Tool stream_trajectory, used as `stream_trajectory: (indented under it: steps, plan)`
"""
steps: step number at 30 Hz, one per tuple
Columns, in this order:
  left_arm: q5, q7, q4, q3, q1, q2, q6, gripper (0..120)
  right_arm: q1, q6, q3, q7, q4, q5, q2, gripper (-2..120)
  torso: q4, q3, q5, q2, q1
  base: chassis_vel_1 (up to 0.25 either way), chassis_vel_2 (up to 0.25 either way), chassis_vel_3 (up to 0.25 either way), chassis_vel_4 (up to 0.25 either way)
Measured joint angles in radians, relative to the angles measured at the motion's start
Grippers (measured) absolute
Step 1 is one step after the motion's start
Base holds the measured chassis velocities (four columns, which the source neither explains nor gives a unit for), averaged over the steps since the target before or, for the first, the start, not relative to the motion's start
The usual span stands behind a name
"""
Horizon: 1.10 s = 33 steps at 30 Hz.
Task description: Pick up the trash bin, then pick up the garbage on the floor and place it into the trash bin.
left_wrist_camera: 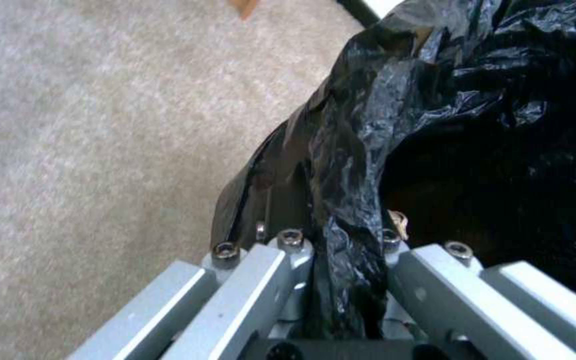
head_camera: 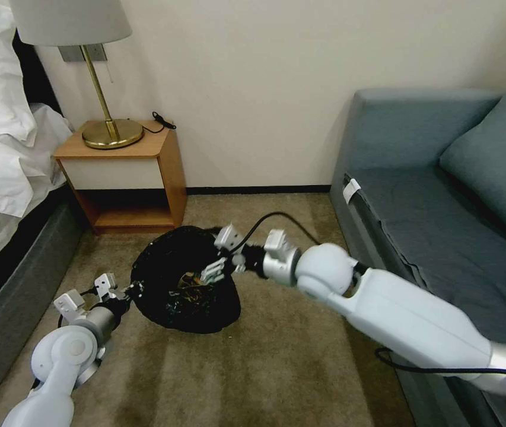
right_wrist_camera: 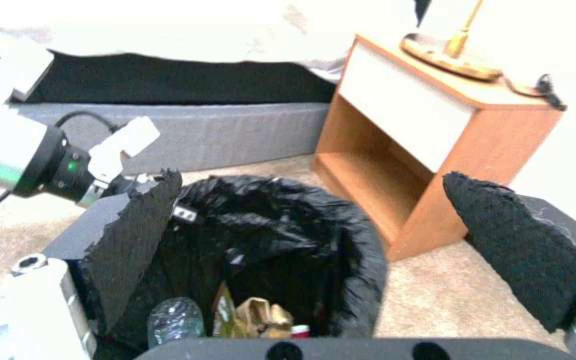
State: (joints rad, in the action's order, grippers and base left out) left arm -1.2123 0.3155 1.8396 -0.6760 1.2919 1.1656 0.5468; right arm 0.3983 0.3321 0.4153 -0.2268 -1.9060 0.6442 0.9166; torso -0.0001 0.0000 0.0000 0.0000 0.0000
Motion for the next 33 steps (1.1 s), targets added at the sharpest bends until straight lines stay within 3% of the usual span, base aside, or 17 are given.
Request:
stream_trajectory:
  steps: [7, 9, 10, 12, 13, 16, 21, 33]
  plan:
    - [-0.05, 0.1, 0.004, 0.007, -0.011, 0.005, 0.022, 3, 0.054, 0.0, -0.074, -0.001, -0.055, 0.011, -0.044, 100, 0.0, 0.0, 0.0, 0.0, 0.0, 0.0, 0.0, 0.0, 0.0]
    - [-0.071, 0.184, 0.007, 0.012, -0.02, 0.005, 0.043, 3, 0.093, -0.002, -0.108, -0.003, -0.08, 0.011, -0.065, 100, -0.0001, 0.0, 0.0, 0.0, 0.0, 0.0, 0.0, 0.0, 0.0]
    - [-0.071, 0.184, 0.007, 0.012, -0.02, 0.005, 0.043, 3, 0.093, -0.002, -0.108, -0.003, -0.08, 0.011, -0.065, 100, -0.0001, 0.0, 0.0, 0.0, 0.0, 0.0, 0.0, 0.0, 0.0]
    - [-0.078, 0.263, 0.011, 0.016, -0.025, 0.005, 0.06, 3, 0.125, -0.004, -0.136, -0.008, -0.097, 0.007, -0.075, 100, 0.0, 0.0, 0.0002, 0.0, 0.0, 0.0, 0.0, 0.0, 0.0]
    - [-0.078, 0.263, 0.011, 0.016, -0.025, 0.005, 0.06, 3, 0.125, -0.004, -0.136, -0.008, -0.097, 0.007, -0.075, 100, 0.0, 0.0, 0.0002, 0.0, 0.0, 0.0, 0.0, 0.0, 0.0]
    - [-0.08, 0.34, 0.002, 0.027, -0.038, 0.006, 0.063, 3, 0.17, -0.007, -0.172, -0.012, -0.117, -0.01, -0.084, 100, 0.0001, 0.0, 0.0002, 0.0, 0.0, 0.0, 0.0, 0.0, 0.0]
    - [-0.071, 0.367, -0.013, 0.038, -0.04, 0.013, 0.055, 3, 0.231, 0.0, -0.233, 0.0, -0.143, -0.032, -0.089, 100, 0.0002, 0.0, 0.0, 0.0, 0.0, 0.0, 0.0, 0.0, 0.0]
    - [-0.042, 0.358, -0.029, 0.03, -0.029, 0.035, 0.036, 3, 0.36, 0.095, -0.432, 0.111, -0.211, -0.046, -0.1, 100, 0.0002, 0.0, 0.0001, 0.0, 0.0, 0.0, 0.0, 0.0, 0.0]
